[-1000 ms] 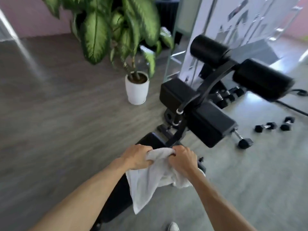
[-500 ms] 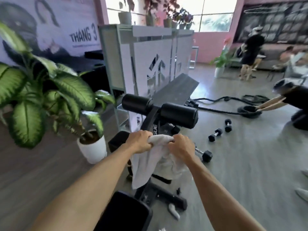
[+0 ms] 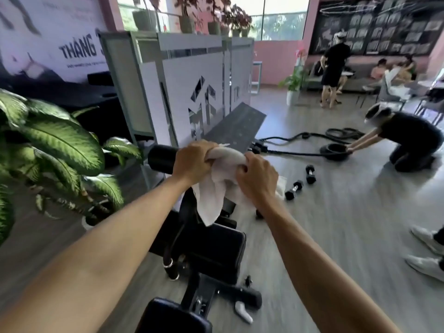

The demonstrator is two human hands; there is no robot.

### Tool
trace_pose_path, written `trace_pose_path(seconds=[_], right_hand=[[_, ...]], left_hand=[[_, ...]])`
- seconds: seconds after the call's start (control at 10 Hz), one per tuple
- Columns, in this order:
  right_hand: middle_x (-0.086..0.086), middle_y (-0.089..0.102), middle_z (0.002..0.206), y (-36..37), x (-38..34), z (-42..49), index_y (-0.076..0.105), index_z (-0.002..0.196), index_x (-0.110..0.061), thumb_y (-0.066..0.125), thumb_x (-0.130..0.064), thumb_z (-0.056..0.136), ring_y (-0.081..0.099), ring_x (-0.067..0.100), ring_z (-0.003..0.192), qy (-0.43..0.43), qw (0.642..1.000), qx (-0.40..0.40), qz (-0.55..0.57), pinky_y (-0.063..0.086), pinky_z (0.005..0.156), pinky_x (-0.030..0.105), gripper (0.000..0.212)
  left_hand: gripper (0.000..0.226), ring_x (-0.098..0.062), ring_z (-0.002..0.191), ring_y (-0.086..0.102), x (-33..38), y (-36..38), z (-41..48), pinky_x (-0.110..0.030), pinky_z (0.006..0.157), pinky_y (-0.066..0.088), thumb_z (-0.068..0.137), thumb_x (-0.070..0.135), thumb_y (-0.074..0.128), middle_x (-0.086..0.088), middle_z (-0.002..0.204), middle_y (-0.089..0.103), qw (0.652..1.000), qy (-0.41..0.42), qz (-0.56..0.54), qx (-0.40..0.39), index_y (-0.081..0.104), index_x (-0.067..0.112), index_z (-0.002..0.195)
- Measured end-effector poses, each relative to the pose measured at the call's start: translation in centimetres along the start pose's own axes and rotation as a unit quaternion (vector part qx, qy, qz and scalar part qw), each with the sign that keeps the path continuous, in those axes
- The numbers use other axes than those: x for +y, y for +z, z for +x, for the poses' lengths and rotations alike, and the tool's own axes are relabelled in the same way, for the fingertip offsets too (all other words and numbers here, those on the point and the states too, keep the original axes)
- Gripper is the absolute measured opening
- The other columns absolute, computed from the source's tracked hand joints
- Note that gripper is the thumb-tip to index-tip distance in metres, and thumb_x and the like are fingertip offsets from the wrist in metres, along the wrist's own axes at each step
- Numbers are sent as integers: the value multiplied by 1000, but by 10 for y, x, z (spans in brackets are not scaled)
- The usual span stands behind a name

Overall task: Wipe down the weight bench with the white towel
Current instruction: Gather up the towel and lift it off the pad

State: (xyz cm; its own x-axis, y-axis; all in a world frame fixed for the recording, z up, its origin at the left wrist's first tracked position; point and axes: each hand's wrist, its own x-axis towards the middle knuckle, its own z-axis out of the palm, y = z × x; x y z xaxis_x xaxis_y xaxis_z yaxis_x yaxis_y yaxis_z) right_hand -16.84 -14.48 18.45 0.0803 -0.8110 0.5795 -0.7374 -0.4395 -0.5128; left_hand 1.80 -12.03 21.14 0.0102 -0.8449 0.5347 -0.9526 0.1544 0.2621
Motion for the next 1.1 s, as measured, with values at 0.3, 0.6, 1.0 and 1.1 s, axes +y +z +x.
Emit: trace_pose_path(seconds=[0.3,0.6,1.0,1.1], right_hand=[[-1,63,118,126,69,-219,35,154,-33,43,-33,81,59,30,104,-11,937,-334,-101,46,84,44,74],[10,-7,171,170,79,-173,8,163,-30,16,-64,95,-10,33,157,126,965,-204,-110,-11,124,47,76],[8,-19,170,210,90,-193,-8,162,-34,6,-66,91,-15,36,156,213,897,-344,-178,1,124,56,78],[12,17,169,199,82,-163,26,159,-30,41,-56,96,14,38,154,269,884,-368,-108,21,120,55,70]], left_hand=[[42,-32,133,52,-70,124,-184,-39,101,46,91,16,56,-8,139,56,886,27,147,-440,61,26,132],[63,-30,158,16,-87,184,-148,-45,127,12,100,37,43,-9,172,18,968,41,-15,-247,32,19,159],[77,-27,159,-16,-109,245,-184,-40,128,-12,91,60,3,-5,171,-19,950,-40,-24,-310,-4,35,163],[63,-25,159,17,-99,217,-150,-40,129,12,101,56,30,-4,172,22,916,-156,-206,-307,31,31,159]])
